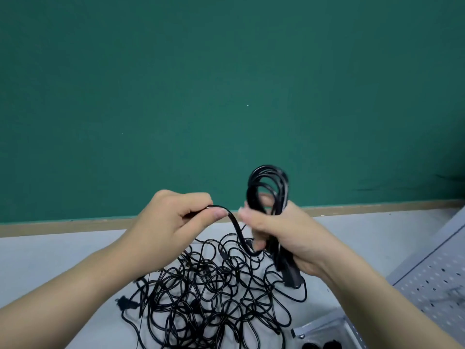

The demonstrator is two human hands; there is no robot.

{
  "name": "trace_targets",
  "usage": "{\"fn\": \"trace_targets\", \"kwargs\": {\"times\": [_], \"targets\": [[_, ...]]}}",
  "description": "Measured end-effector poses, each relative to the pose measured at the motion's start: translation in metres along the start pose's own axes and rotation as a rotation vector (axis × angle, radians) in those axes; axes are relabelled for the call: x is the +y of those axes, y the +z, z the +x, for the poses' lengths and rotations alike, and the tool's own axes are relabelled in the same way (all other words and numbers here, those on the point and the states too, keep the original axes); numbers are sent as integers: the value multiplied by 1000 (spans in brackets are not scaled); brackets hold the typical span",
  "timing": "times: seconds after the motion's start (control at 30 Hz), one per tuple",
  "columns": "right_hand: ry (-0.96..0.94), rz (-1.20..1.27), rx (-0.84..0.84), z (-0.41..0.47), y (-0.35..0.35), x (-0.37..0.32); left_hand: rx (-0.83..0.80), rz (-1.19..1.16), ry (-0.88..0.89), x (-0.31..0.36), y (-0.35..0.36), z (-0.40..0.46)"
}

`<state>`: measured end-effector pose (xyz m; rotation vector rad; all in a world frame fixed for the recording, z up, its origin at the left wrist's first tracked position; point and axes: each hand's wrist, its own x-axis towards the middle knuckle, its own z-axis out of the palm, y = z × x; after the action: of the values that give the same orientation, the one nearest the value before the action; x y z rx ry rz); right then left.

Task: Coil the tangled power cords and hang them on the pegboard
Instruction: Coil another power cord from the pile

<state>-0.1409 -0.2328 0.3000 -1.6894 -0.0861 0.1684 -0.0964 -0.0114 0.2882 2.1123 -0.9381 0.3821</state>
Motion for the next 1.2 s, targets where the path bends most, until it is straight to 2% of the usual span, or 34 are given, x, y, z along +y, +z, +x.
{"fn": "trace_targets", "kwargs": {"times": [0.1,0.13,0.3,0.47,0.57,0.63,0.73,0.83,0.9,1.1,1.2], "targets": [[94,-51,-278,-7,21,1,0,-162,-80,10,6,0],[103,-63,-320,-8,28,1,-8,-242,-141,11,7,0],[140,-42,-250,-6,35,2,86,-375,-339,6,-2,8],[252,563,-325,3,20,-1,134,-406,-403,2,-7,13],[163,822,-269,9,-2,-9,107,-373,-441,-9,-16,14],[126,913,-167,10,-11,-14,40,-347,-448,-12,-17,13],[101,835,-14,9,-9,-11,-114,-285,-435,-10,-12,7],[66,644,77,9,0,-1,-335,-292,-435,-5,-8,1],[56,531,109,8,5,4,-417,-314,-456,0,-8,-1],[-13,98,26,1,15,6,-592,-274,-477,9,2,-6],[-24,59,-24,-1,24,4,-658,-269,-486,15,5,-8]]}}
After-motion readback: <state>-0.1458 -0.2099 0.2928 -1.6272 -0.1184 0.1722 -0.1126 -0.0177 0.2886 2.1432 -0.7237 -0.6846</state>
